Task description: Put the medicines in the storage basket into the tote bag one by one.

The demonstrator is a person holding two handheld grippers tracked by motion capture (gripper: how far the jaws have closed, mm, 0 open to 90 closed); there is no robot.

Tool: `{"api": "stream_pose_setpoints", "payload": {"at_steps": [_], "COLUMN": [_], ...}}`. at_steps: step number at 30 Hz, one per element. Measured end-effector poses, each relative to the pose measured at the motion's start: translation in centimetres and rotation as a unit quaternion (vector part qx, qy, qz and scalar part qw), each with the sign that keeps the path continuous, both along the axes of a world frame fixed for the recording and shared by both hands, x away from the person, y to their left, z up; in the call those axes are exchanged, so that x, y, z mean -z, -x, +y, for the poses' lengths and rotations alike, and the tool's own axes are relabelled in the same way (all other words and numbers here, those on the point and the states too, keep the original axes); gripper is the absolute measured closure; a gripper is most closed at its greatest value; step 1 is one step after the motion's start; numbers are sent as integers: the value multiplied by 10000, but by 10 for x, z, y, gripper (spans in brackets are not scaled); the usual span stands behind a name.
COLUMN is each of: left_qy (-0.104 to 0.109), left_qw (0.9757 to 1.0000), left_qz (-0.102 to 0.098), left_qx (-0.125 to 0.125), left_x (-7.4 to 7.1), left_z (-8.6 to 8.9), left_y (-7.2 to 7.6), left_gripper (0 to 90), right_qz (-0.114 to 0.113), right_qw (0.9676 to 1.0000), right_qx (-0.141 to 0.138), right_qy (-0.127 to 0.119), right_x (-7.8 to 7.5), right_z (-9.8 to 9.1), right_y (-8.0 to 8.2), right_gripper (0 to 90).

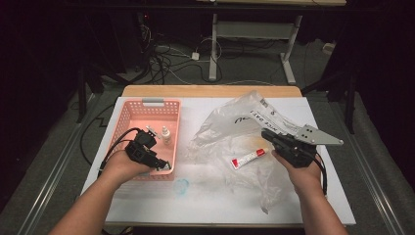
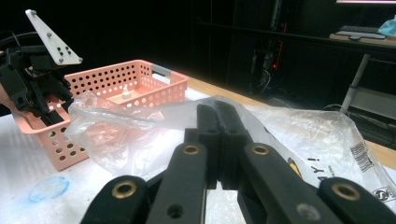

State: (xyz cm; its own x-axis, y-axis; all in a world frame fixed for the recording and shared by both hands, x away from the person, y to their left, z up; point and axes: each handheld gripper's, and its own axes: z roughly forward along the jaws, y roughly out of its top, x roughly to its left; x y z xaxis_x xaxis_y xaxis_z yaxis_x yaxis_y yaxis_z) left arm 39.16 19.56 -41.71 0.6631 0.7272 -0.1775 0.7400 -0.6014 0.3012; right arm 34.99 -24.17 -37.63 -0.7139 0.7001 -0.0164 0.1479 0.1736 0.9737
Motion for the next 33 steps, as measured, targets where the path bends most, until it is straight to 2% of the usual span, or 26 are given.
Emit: {"api": "stream_pose_setpoints", "payload": {"at_steps": [3,5,10,18,23,33], "left_qy": [-79,-195,-273,-381,-635,-864], "left_qw": [9997,9994,9989,9984,9971,9945], "left_qz": [195,237,355,421,429,582], "left_qx": [104,131,158,2,-21,-57], "left_x": [2,3,6,10,12,21], "left_z": [-4,-6,-8,-5,-9,-15], "left_y": [-4,-6,-11,-21,-27,-37], "left_gripper": [400,399,400,404,404,408], "right_qz": [10,8,-31,-27,-16,-17], "right_qw": [10000,10000,10000,10000,10000,10000], "right_qx": [0,1,-2,-3,0,0], "right_qy": [-5,-6,-20,-13,-15,-14], "right_x": [0,0,-1,-2,-2,-1], "right_z": [0,0,-1,-1,0,-1], "right_y": [0,0,1,2,1,1], "right_gripper": [900,900,900,900,900,900]}}
